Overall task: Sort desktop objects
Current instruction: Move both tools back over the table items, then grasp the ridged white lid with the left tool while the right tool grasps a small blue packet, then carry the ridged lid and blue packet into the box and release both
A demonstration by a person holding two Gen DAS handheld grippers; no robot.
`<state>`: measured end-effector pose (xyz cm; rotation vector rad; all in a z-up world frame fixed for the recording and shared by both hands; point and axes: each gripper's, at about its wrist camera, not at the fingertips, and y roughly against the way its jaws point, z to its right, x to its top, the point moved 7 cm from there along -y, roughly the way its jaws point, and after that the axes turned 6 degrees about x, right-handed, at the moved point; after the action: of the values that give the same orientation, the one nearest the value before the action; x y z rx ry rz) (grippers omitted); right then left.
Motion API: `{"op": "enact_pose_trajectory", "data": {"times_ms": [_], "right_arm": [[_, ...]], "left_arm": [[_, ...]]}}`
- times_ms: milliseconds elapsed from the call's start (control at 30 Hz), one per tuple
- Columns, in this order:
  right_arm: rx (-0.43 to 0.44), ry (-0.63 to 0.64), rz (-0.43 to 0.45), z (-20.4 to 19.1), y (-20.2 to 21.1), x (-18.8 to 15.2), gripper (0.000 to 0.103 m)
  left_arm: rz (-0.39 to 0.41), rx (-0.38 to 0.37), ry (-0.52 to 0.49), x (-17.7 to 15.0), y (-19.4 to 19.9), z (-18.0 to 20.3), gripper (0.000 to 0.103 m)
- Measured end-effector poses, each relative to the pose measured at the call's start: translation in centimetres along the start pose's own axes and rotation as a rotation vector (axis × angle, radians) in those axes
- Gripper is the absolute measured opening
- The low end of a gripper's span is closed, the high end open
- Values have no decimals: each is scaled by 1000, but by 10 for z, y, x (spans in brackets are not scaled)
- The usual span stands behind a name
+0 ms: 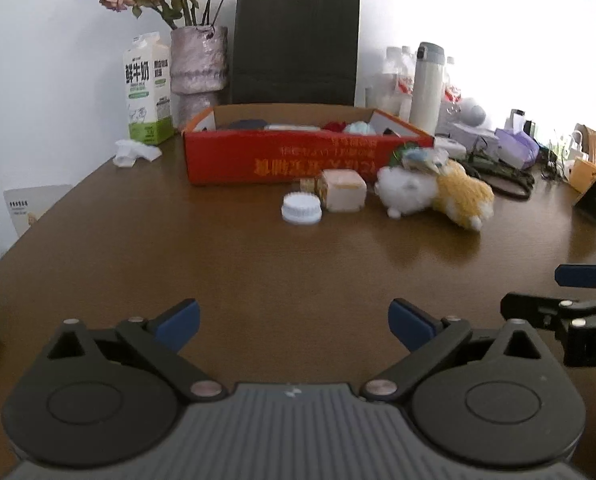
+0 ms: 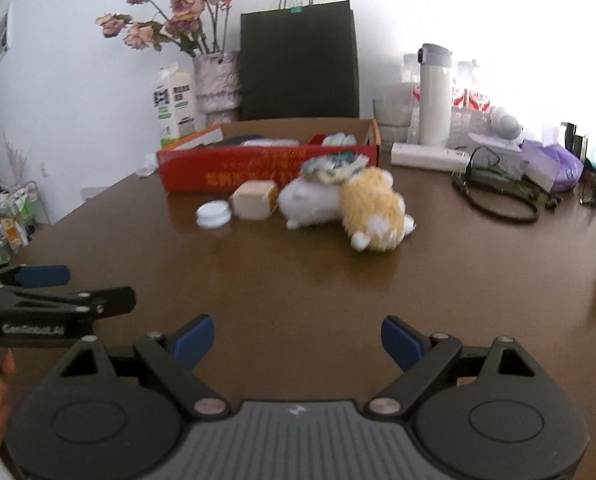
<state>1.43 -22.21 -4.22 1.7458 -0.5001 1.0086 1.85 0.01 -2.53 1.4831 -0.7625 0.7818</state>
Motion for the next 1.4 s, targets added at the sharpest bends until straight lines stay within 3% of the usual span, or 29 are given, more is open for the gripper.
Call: {"op": "enact_pose_trajectory", "data": {"times_ms": [200, 333, 533, 567, 600, 633, 667, 700, 733, 900, 1133, 1400], "right_arm": [[-42, 15, 27, 16, -30, 35, 90], [-46, -10, 83, 29, -48, 67, 90], [-67, 81, 127, 28, -89, 108, 84], [-61, 93, 127, 27, -98, 112, 80], [-54, 100, 115, 26, -108, 116, 69], [-54, 95, 98, 26, -116, 118, 62], [-48, 80, 77, 28, -125, 120, 42], [-37, 63, 66, 28, -131, 121, 34], [-25, 45, 62, 29, -135, 121, 33], [-32, 6, 88, 29, -135, 120, 13], [-10, -20, 174, 13, -77, 117, 11], [63, 2, 131, -31, -20, 46, 11]], "left_arm": [[-1, -4, -51, 32, -46, -1, 103], [-26, -57, -81, 53, -82, 5, 103], [-88, -82, -42, 69, -133, 7, 84], [-93, -88, -42, 69, -138, 8, 79], [-100, -93, -37, 70, -141, 9, 75], [-108, -101, -33, 70, -145, 10, 62], [-108, -99, -29, 70, -147, 10, 51], [-101, -86, -29, 71, -146, 9, 45], [-99, -84, -22, 72, -146, 7, 40], [-74, -101, 53, 72, -129, -4, 39], [70, -71, 21, 77, -52, -3, 39], [127, -66, -12, 46, 23, 10, 40]]}}
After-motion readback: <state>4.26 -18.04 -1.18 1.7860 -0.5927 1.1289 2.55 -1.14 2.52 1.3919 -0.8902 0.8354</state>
